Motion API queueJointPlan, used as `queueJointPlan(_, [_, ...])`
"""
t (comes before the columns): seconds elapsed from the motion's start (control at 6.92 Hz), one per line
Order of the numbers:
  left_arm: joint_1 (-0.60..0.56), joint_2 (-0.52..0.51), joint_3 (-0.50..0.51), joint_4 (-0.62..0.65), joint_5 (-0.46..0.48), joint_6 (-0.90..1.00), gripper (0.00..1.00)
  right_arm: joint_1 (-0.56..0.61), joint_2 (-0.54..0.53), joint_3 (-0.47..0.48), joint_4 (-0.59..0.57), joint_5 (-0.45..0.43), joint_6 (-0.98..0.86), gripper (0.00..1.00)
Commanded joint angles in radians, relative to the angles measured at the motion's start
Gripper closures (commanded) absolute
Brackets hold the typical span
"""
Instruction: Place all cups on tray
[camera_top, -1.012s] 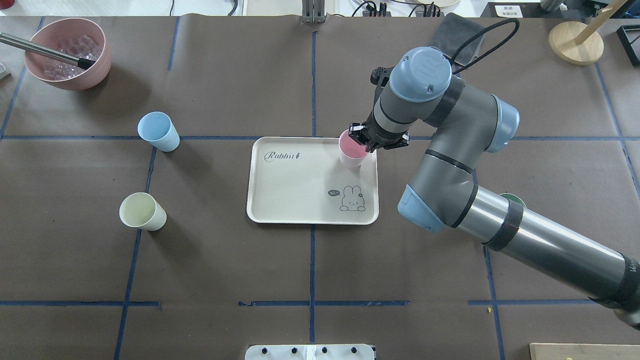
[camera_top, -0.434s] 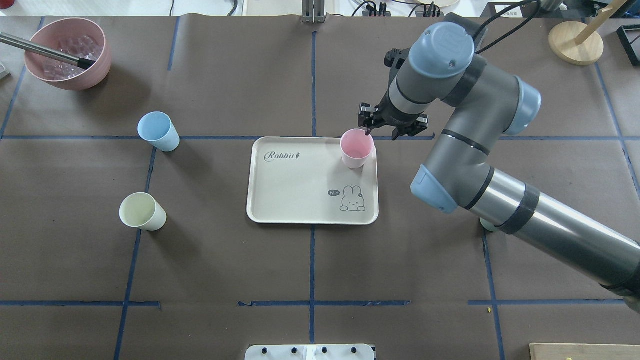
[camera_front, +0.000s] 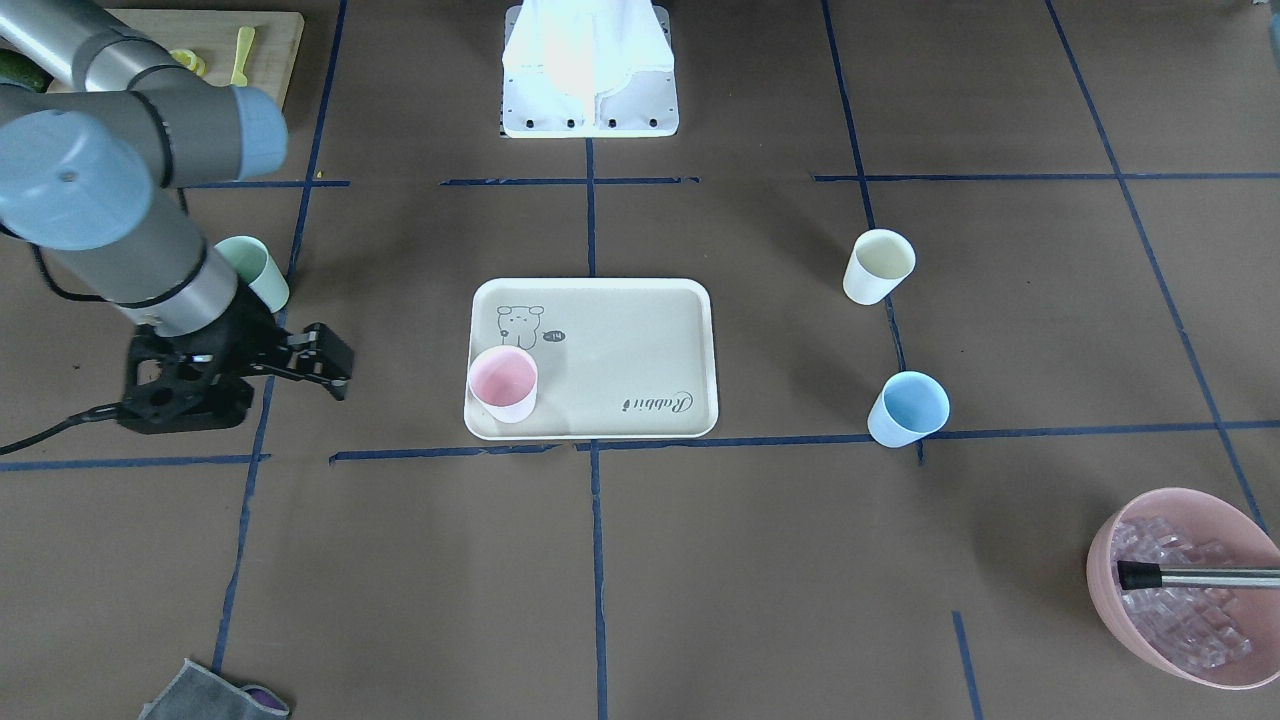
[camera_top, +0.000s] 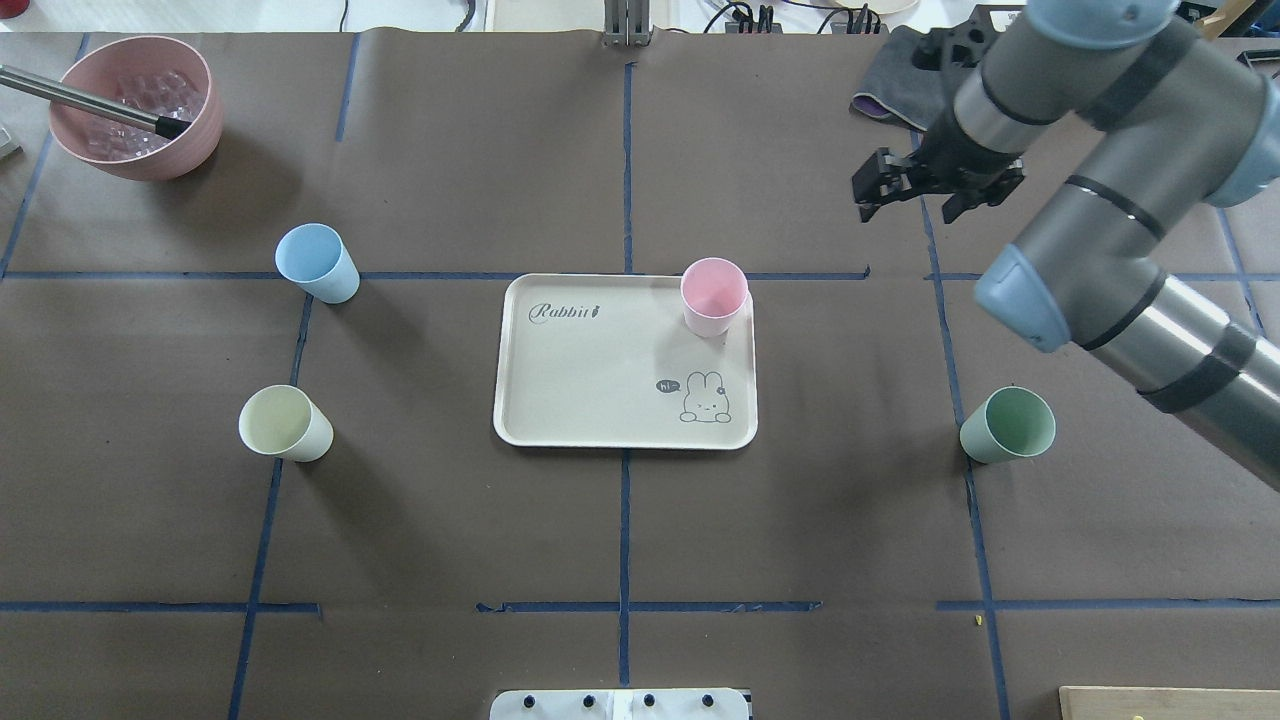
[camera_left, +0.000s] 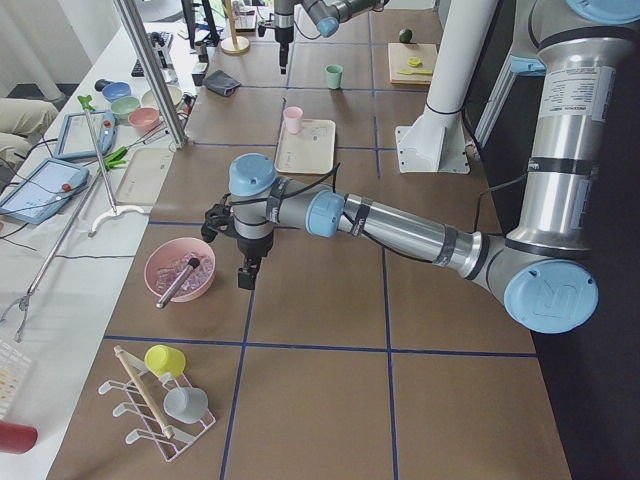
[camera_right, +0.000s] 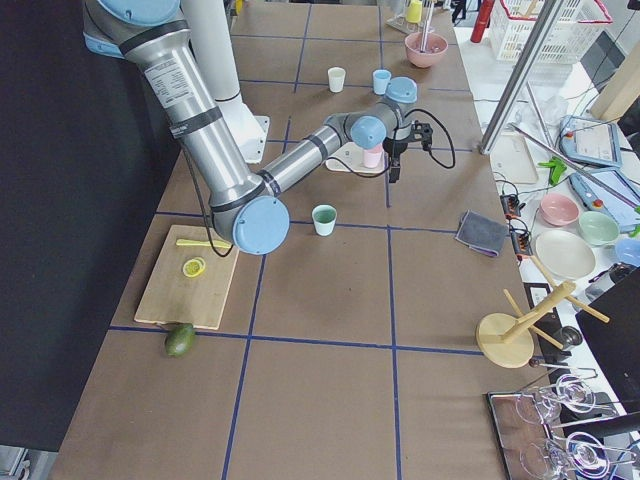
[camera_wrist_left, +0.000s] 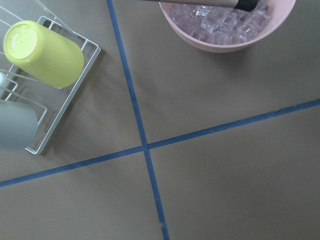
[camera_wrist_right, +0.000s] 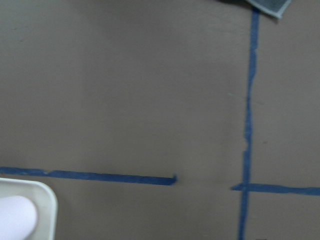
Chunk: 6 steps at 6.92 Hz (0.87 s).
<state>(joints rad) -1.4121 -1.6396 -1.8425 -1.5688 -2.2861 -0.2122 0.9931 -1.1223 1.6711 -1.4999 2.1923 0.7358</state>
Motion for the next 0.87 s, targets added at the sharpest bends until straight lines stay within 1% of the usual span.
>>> queueJointPlan(0.0, [0.21, 0.001, -0.149, -0.01, 0.017, -0.235, 0.0, 0.163, -0.199, 0.01, 0.012, 0.088, -0.407, 0.01])
queueJointPlan(0.14, [0.316, -0.002, -0.18, -0.011, 0.022, -0.415, 0.0, 0.236, -0.297, 0.015, 0.013, 0.096, -0.581, 0.01])
queueJointPlan(0.29, [0.429, -0.002, -0.208, -0.016, 0.092, -0.588, 0.0, 0.275, -0.359, 0.033, 0.013, 0.101, -0.655, 0.01])
queueJointPlan(0.43, [0.565, -0.002, -0.208, -0.063, 0.232, -0.734, 0.0, 0.276, -0.37, 0.047, 0.013, 0.101, -0.648, 0.01])
queueJointPlan(0.58, [0.615, -0.003, -0.208, -0.103, 0.25, -0.806, 0.0, 0.274, -0.37, 0.049, 0.013, 0.101, -0.645, 0.01])
queueJointPlan(0.72, [0.643, -0.003, -0.21, -0.111, 0.249, -0.904, 0.0, 0.274, -0.369, 0.049, 0.013, 0.102, -0.644, 0.01])
